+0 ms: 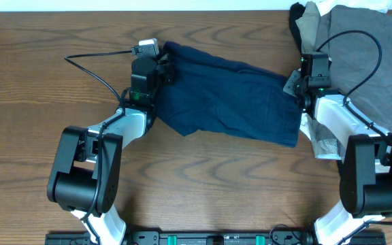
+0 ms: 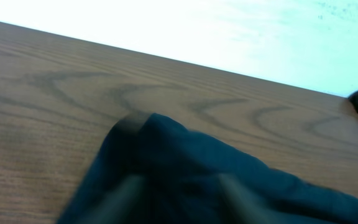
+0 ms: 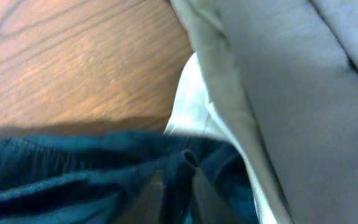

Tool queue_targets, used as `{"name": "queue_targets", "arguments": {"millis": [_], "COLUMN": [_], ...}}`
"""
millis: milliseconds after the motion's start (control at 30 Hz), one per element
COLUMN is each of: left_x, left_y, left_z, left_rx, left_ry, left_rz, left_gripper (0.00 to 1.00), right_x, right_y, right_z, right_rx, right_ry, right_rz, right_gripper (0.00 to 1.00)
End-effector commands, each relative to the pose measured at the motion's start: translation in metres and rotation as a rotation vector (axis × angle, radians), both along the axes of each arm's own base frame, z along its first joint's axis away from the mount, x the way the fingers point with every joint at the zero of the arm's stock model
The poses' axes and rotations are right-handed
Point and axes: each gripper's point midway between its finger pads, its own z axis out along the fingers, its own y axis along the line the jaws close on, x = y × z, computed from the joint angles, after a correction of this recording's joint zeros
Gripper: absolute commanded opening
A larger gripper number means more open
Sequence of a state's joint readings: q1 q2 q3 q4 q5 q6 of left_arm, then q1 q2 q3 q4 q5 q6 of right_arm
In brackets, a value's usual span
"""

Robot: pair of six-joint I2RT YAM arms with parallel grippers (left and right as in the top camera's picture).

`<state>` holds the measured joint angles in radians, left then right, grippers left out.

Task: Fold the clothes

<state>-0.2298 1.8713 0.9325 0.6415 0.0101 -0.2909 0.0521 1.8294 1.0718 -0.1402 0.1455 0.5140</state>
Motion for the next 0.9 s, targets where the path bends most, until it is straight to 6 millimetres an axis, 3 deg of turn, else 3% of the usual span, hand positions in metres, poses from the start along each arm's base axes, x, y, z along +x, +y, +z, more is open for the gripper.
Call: {"name": "queue_targets", "arguments": {"millis": [0,33,100,300,467,633,867], "left_x": [0.007,0.007,0.007,-0.006,-0.024,-0.040,-0.040], "left_y": [0.005,0.006,0.006,0.010,0.012,-0.005,-0.006], "left_z": [0.007,0.008,0.010,0.020,0.014,-0.001,-0.004], "left_rx": [0.048,0.068,0.091,0.101,0.133,0.106,0.125], "left_ry": [-0.032,-0.038,-0.047,0.008,0.107,0.188,0.189], "left_rz": [0.009,0.002,-0.006,-0.009,-0.031,-0.140,-0.159], "left_gripper": [0.98,0.98,0.98,0.98,0.98,0.98,0.98], "right_x": [0.007,0.008,0.008,-0.006,-0.024,-0.036,-0.028], "right_y": [-0.013,-0.012,-0.009,-0.001,0.020,0.043,0.075], "right_z": [0.009,0.012,0.022,0.057,0.081,0.069,0.033], "right_rx": [-0.050,-0.051,-0.046,-0.004,0.072,0.098,0.097], "right_ry": [-0.029,-0.036,-0.047,-0.059,-0.058,0.005,0.052], "right_rz": [-0.008,-0.001,0.030,0.063,0.148,0.223,0.291], "right_gripper": [0.79,0.91,0.99,0.99,0.98,0.83,0.76]}}
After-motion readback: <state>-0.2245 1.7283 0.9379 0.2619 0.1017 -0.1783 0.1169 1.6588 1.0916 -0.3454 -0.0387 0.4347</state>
